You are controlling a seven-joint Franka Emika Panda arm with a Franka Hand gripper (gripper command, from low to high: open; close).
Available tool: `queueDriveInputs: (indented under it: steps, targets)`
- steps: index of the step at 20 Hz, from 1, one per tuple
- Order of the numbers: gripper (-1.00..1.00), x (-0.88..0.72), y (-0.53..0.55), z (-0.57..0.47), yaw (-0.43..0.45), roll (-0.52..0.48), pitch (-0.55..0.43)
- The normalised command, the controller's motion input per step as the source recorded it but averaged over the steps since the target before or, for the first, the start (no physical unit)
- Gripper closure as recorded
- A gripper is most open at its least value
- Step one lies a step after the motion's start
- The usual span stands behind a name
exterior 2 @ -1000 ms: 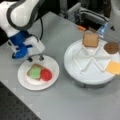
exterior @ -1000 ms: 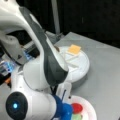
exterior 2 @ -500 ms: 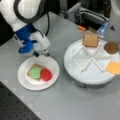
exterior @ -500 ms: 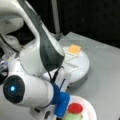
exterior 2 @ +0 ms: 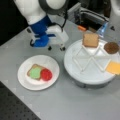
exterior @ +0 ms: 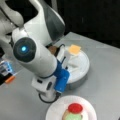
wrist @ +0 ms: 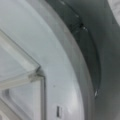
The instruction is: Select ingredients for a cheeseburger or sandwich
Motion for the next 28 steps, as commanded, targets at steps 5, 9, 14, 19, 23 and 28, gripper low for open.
queueDriveInputs:
  steps: [5, 9, 14, 19, 23, 28]
  targets:
    - [-1.0, -0.57, 0.47, -0.05, -0.019, -0.495, -0.163]
    - [-1.0, -0.53, 0.37, -0.16, -0.048, -0.317, -0.189]
    - [-1.0, -0.44, 0.32, -0.17, -0.068, -0.249, -0.193]
    - [-1.0, -0.36, 0.35, -0.14, -0.088, -0.174, -0.183]
    - [-1.0, -0.27, 0.26, -0.13, -0.067, -0.097, -0.202]
    - [-1.0, -0.25, 0.18, -0.15, -0.061, -0.05, -0.224]
